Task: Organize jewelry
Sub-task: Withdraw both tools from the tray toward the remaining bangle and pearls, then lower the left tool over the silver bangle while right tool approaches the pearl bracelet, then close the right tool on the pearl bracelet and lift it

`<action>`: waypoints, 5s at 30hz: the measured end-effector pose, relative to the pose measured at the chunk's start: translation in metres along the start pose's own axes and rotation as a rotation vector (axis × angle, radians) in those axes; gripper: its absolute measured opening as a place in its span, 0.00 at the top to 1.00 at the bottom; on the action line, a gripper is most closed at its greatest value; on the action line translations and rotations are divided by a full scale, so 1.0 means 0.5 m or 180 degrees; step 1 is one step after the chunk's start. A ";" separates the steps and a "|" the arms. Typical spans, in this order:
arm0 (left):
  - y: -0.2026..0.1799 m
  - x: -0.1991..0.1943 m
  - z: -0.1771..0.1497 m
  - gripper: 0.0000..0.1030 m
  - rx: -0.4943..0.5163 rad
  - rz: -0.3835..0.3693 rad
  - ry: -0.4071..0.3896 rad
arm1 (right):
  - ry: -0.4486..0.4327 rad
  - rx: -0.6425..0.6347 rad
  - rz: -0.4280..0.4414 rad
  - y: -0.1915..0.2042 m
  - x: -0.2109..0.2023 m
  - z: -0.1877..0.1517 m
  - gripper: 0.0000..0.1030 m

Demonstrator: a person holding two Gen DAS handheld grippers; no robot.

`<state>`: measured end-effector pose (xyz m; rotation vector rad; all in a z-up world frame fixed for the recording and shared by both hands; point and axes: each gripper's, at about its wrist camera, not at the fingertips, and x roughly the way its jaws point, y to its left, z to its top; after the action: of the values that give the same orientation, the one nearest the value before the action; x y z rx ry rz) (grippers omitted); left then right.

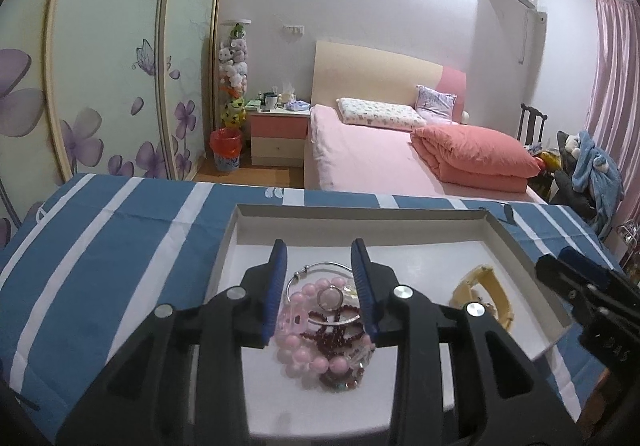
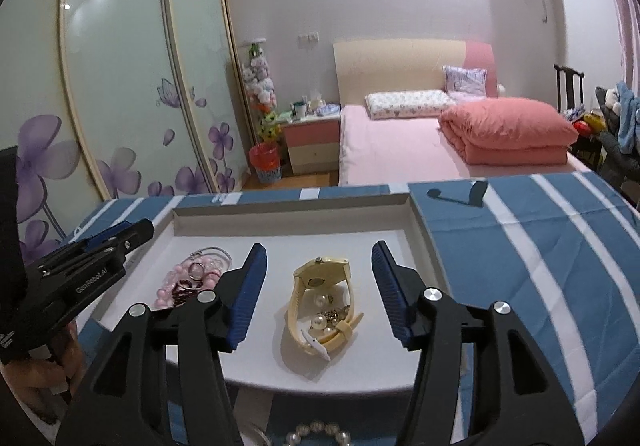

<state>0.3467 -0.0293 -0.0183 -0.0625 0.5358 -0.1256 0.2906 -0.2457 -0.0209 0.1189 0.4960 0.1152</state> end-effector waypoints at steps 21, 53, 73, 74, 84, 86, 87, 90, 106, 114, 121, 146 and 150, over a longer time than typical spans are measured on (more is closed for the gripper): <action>-0.142 -0.155 -0.184 0.34 0.0534 -0.0707 0.0559 | -0.0184 0.0229 -0.0105 -0.055 -0.212 -0.100 0.43; -0.170 -0.041 -0.199 0.38 0.0847 -0.0534 0.1244 | -0.0151 0.0376 -0.0059 -0.065 -0.234 -0.120 0.43; 0.060 -0.150 -0.190 0.38 0.0120 0.0069 0.0904 | -0.0115 0.0270 0.0059 -0.029 -0.223 -0.116 0.43; 0.060 -0.151 -0.192 0.38 0.0117 0.0041 0.0938 | -0.0110 0.0267 0.0061 -0.028 -0.222 -0.116 0.43; 0.081 -0.160 -0.190 0.38 -0.0033 0.0044 0.0908 | -0.0100 0.0222 0.0061 -0.017 -0.223 -0.115 0.43; 0.082 -0.167 -0.184 0.38 -0.0070 0.0043 0.0836 | -0.0089 0.0217 0.0055 -0.015 -0.221 -0.116 0.43; 0.084 -0.174 -0.180 0.38 -0.0088 0.0042 0.0788 | -0.0080 0.0217 0.0056 -0.015 -0.219 -0.117 0.43; 0.086 -0.190 -0.169 0.38 -0.0132 0.0029 0.0658 | -0.0073 0.0210 0.0058 -0.012 -0.219 -0.119 0.43; 0.059 -0.258 -0.124 0.38 -0.0082 -0.0010 0.0061 | 0.0058 0.0155 -0.0021 -0.010 -0.200 -0.130 0.43; 0.062 -0.256 -0.128 0.38 -0.0087 -0.0005 0.0083 | 0.0900 0.0010 -0.0166 -0.020 -0.096 -0.159 0.62; 0.061 -0.256 -0.128 0.38 -0.0090 -0.0008 0.0082 | 0.1236 -0.0071 -0.0331 -0.029 -0.049 -0.173 0.90; 0.045 -0.308 -0.116 0.38 -0.0077 -0.0022 -0.0231 | -0.0424 0.0012 0.0234 0.005 -0.245 -0.046 0.90; 0.029 -0.323 -0.107 0.38 -0.0033 -0.0030 -0.0350 | -0.0592 -0.0035 0.0245 0.013 -0.262 -0.036 0.90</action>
<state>0.1829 0.0058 0.0159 -0.0815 0.4266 -0.1280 0.1670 -0.2558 0.0256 0.1367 0.3051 0.1804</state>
